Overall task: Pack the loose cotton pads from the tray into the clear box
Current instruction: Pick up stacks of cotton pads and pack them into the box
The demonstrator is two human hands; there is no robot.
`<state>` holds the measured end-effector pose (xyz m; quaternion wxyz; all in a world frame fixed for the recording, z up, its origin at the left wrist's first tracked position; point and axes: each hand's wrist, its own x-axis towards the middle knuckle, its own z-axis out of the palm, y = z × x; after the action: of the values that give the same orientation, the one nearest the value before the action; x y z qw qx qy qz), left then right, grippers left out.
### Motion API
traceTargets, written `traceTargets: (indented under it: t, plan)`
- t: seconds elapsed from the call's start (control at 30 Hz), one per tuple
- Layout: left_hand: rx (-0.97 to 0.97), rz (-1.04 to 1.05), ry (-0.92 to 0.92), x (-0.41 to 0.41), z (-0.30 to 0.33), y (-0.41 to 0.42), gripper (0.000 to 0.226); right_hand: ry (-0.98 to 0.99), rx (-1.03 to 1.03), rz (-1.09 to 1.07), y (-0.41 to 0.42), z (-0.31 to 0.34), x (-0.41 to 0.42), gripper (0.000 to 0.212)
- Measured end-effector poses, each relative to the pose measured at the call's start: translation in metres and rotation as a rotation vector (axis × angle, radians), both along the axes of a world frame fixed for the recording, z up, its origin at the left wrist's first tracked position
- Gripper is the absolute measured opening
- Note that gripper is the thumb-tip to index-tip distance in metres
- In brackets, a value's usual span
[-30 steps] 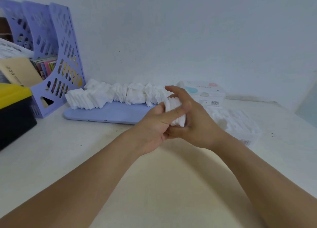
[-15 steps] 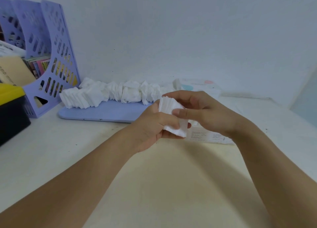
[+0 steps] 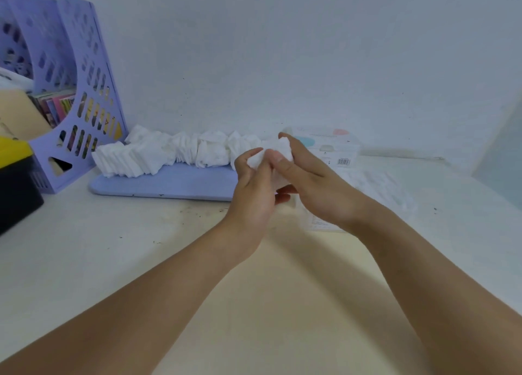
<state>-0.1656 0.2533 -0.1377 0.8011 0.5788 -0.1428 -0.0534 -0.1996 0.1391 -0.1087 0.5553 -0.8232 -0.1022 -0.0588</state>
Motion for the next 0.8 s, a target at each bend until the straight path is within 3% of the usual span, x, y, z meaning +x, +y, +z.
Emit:
traceTargets:
  t: [0.13, 0.3, 0.43, 0.53, 0.6, 0.7, 0.8]
  plan:
    - [-0.047, 0.032, 0.043, 0.008, 0.001, 0.006, 0.033, -0.018, -0.077, -0.052, -0.010, 0.003, 0.003, 0.064]
    - [0.025, 0.040, -0.065, 0.008, 0.000, 0.007, 0.014, -0.052, -0.082, -0.035, -0.009, 0.005, 0.002, 0.032]
    - [0.099, 0.020, -0.205, 0.001, 0.002, 0.006, 0.013, -0.085, -0.086, -0.072, -0.016, 0.009, 0.001, 0.022]
    - [0.214, -0.021, -0.380, -0.002, -0.001, 0.004, 0.012, -0.063, -0.028, -0.160, -0.039, 0.023, -0.004, 0.016]
    - [0.411, -0.015, -0.588, 0.001, -0.010, 0.005, 0.032, -0.007, 0.068, -0.339, -0.069, 0.033, -0.008, 0.012]
    - [0.754, 0.033, -0.956, 0.010, -0.024, 0.006, 0.050, 0.169, 0.016, -0.516, -0.110, 0.037, -0.022, 0.013]
    - [0.842, 0.017, -1.014, 0.013, -0.029, 0.002, 0.050, 0.306, -0.018, -0.492, -0.115, 0.031, -0.023, 0.017]
